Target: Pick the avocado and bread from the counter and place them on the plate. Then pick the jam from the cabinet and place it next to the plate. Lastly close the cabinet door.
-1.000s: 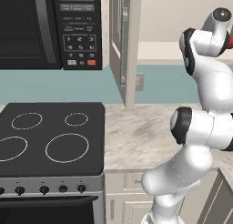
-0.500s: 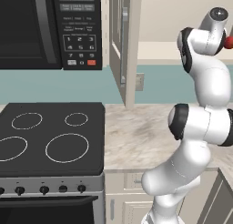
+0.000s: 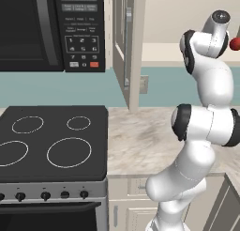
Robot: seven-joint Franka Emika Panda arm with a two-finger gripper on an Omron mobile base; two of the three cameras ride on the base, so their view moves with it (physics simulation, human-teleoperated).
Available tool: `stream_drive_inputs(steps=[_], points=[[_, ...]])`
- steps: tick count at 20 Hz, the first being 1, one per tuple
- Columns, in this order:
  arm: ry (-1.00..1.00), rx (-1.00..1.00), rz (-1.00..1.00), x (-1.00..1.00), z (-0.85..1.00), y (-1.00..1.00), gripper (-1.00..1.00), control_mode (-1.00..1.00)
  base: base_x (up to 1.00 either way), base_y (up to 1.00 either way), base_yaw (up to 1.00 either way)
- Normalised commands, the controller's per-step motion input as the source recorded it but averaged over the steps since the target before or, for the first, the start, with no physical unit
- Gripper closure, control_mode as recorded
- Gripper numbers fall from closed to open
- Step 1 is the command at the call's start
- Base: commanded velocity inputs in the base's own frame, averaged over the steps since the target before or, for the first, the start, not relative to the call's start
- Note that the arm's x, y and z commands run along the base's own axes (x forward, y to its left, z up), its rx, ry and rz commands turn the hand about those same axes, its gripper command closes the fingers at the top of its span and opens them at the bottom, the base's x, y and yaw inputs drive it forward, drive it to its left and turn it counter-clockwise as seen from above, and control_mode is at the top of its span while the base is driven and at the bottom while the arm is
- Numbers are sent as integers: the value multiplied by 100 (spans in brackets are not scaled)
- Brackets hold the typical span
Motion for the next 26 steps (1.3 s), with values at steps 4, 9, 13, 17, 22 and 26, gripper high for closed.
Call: stream_drive_inputs(steps=[4, 9, 13, 17, 22, 26], points=[[0, 0, 0, 18, -5, 0, -100, -100, 0, 0, 0], [0, 0, 0, 11, 0, 0, -100, -100, 0, 0, 0], [0, 0, 0, 14, 0, 0, 100, -100, 0, 0, 0], [1, 0, 0, 10, 0, 0, 100, -100, 0, 0, 0], [-2, 0, 0, -44, 0, 0, 100, -100, 0, 0, 0], [-11, 0, 0, -100, -8, 2, 100, -100, 0, 0, 0]])
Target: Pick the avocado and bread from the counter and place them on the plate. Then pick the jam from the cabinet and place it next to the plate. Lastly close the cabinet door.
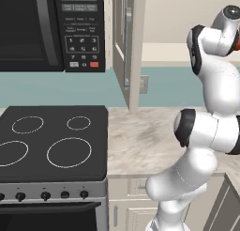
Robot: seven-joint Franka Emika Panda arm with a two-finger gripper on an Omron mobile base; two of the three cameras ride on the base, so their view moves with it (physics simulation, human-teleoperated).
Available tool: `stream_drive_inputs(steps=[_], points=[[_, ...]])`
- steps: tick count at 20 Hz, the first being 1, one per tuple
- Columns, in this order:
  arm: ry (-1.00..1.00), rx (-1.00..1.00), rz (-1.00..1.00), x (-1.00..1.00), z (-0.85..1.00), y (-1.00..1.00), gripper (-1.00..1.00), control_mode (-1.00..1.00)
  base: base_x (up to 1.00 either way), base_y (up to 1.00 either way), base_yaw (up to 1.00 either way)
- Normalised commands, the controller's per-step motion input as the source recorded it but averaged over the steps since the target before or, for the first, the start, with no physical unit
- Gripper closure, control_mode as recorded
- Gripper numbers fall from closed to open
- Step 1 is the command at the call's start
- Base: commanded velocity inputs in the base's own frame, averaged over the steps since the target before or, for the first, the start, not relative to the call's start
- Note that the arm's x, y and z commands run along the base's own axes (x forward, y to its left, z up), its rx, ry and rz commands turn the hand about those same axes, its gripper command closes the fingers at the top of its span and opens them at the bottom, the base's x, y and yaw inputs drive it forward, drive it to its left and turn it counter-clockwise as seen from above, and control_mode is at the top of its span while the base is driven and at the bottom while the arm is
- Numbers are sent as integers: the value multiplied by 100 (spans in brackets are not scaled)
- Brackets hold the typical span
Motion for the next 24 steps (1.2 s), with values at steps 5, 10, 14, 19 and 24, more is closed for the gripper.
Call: stream_drive_inputs(steps=[5, 10, 14, 19, 24], points=[[-15, 0, 0, -97, 0, 23, 100, -100, 0, 0, 0], [-15, 0, 0, -93, 9, 46, 100, -100, 0, 0, 0], [-8, 0, 0, -87, 19, 50, 100, -100, 0, 0, 0], [-1, 0, 0, -86, 13, 40, 100, -100, 0, 0, 0], [0, 0, -2, -71, 1, 29, 100, -100, 0, 0, 0]])
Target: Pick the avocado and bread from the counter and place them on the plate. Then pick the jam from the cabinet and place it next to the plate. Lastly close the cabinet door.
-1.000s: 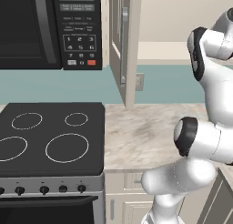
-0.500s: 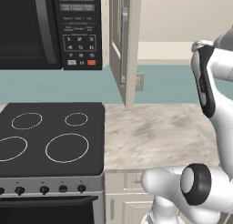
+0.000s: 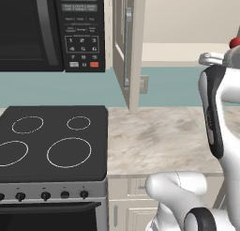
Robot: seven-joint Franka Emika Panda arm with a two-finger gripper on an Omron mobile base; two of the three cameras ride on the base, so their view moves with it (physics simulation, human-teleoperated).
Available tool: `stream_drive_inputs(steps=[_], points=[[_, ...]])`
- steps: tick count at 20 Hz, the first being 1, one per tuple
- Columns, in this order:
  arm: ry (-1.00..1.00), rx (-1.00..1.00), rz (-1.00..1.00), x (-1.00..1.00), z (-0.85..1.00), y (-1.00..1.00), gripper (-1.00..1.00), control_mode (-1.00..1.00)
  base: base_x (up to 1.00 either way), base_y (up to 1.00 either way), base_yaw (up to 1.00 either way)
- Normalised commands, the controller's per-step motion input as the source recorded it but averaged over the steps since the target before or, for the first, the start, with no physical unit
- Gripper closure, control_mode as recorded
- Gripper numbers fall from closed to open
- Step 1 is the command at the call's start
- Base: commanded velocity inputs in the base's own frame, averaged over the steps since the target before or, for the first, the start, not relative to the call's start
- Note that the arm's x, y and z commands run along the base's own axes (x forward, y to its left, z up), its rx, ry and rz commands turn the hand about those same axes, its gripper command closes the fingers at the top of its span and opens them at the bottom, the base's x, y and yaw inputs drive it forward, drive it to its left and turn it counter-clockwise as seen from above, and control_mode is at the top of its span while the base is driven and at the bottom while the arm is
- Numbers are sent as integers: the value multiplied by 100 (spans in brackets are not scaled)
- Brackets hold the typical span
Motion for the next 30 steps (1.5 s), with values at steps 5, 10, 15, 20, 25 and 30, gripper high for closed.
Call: stream_drive_inputs(steps=[5, 10, 15, 20, 25, 30], points=[[0, 0, -3, -48, 0, 27, 100, -100, 0, 0, 0], [4, 0, 0, -17, 0, 31, 100, -100, 0, 0, 0], [7, 0, 0, -5, 0, 26, 100, -100, 0, 0, 0], [7, 0, 0, -5, 0, 14, 100, -100, 0, 0, 0], [6, 0, 0, -1, 0, 8, 100, -100, 0, 0, 0], [2, 0, 0, -4, -10, 1, 100, -100, 0, 0, 0]])
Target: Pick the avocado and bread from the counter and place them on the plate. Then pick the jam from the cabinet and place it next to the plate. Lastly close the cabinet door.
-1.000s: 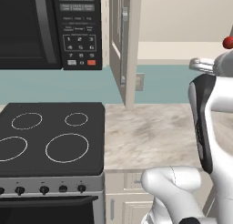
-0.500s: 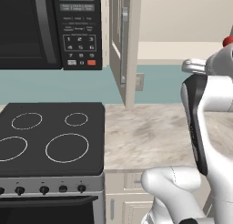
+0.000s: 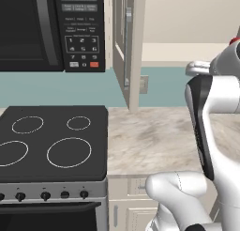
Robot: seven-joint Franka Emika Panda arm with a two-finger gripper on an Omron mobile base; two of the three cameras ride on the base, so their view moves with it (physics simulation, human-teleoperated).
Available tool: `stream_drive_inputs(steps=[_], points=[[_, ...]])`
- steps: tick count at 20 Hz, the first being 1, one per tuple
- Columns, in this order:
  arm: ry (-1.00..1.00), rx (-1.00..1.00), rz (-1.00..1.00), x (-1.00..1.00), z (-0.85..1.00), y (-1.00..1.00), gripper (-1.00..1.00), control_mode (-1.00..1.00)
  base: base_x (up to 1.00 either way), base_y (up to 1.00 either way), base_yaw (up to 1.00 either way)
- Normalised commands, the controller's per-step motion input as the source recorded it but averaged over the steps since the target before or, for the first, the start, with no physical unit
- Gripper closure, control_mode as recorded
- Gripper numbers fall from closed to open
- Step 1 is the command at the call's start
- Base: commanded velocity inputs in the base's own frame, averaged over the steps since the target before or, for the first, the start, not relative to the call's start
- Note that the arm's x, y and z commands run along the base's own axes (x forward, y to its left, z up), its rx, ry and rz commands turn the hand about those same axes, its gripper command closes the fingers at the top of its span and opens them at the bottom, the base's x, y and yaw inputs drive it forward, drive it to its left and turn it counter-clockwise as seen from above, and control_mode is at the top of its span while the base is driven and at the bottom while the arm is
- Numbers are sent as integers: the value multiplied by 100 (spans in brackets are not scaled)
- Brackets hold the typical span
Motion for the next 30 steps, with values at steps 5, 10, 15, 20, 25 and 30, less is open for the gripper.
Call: stream_drive_inputs(steps=[5, 10, 15, 20, 25, 30], points=[[4, 0, 0, -2, -15, 0, 100, -100, 0, 0, 0], [2, 0, 0, -11, -15, 0, 100, -100, 0, 0, 0], [0, 0, 0, -14, -9, 0, 100, 100, -12, 0, 0], [0, 0, 0, 0, 0, 0, 100, 100, -42, 4, 0], [0, 0, 0, 0, 0, 0, 100, 100, -44, 11, 0], [0, 0, 0, 0, 0, 0, 100, 100, -38, 23, 0]])
